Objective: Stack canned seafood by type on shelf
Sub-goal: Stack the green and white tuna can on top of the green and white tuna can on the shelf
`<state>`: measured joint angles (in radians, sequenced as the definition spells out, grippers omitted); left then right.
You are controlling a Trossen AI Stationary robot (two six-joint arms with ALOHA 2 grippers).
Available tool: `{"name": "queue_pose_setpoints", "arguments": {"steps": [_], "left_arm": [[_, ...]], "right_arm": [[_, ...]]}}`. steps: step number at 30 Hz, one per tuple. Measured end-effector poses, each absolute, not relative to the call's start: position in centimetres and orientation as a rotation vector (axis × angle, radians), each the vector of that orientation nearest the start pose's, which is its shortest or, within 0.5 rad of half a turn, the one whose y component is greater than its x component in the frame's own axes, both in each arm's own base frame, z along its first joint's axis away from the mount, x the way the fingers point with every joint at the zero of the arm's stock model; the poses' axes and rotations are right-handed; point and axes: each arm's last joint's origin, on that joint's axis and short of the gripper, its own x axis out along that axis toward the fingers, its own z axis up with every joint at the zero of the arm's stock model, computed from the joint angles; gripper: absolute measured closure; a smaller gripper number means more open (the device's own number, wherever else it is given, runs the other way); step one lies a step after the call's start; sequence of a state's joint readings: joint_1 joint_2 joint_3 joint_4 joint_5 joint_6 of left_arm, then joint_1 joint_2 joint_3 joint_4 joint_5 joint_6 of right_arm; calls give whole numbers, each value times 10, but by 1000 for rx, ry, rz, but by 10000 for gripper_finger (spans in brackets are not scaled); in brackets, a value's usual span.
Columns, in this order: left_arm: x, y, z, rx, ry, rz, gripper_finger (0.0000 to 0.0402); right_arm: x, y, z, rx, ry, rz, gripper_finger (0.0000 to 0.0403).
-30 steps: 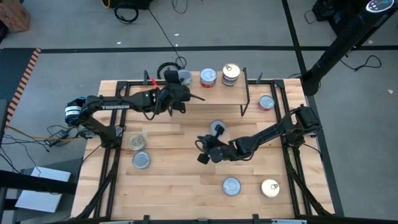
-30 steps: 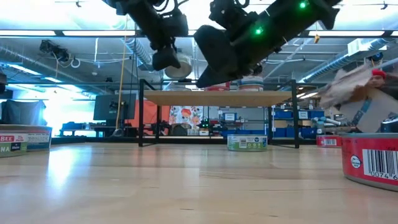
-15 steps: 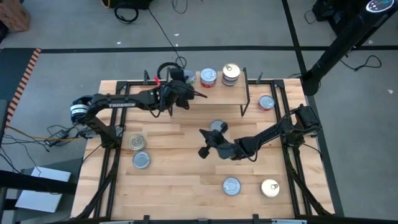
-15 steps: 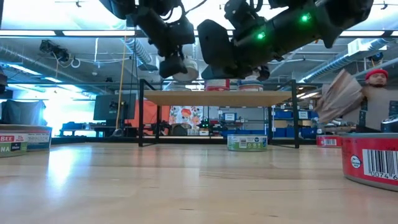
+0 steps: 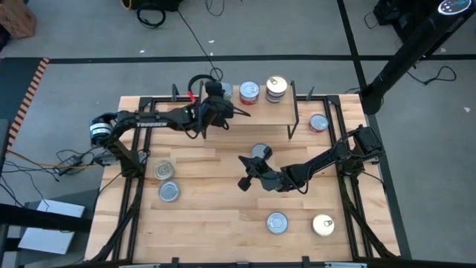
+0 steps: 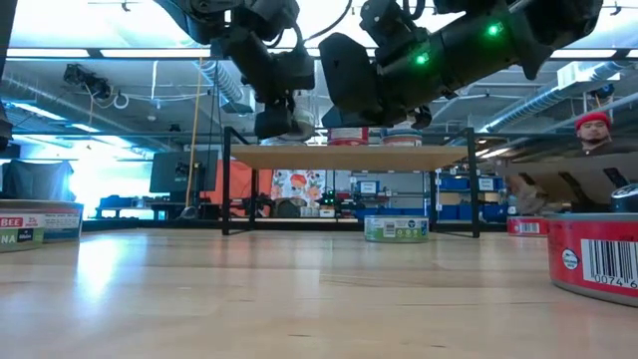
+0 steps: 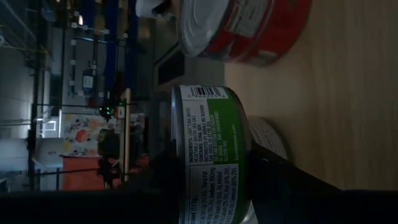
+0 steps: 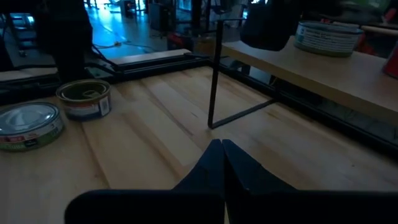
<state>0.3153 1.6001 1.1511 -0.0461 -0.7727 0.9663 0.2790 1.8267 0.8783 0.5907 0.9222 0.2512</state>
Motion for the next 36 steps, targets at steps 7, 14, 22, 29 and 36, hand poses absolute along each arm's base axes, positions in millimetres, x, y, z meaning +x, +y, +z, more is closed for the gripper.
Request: {"name": "queue_pose_setpoints", "arguments": {"steps": [7,14,22,29,36], "left_arm": [[324,134,269,959,1049,747,259],[320,137,267,919,1066,757,259],[320,137,266,913,1072,750,174],[321,137,267,911,1060,762,139],[321,138,268,911,1049,772,137]], "right_arm": [[351,77,165,29,221,-665,403],[351,77,165,26,223,-659,403],[351,77,165,22,230,-638,403],[351,77,165,23,231,-632,403],[352,78,164,28,236,-609,403]]}}
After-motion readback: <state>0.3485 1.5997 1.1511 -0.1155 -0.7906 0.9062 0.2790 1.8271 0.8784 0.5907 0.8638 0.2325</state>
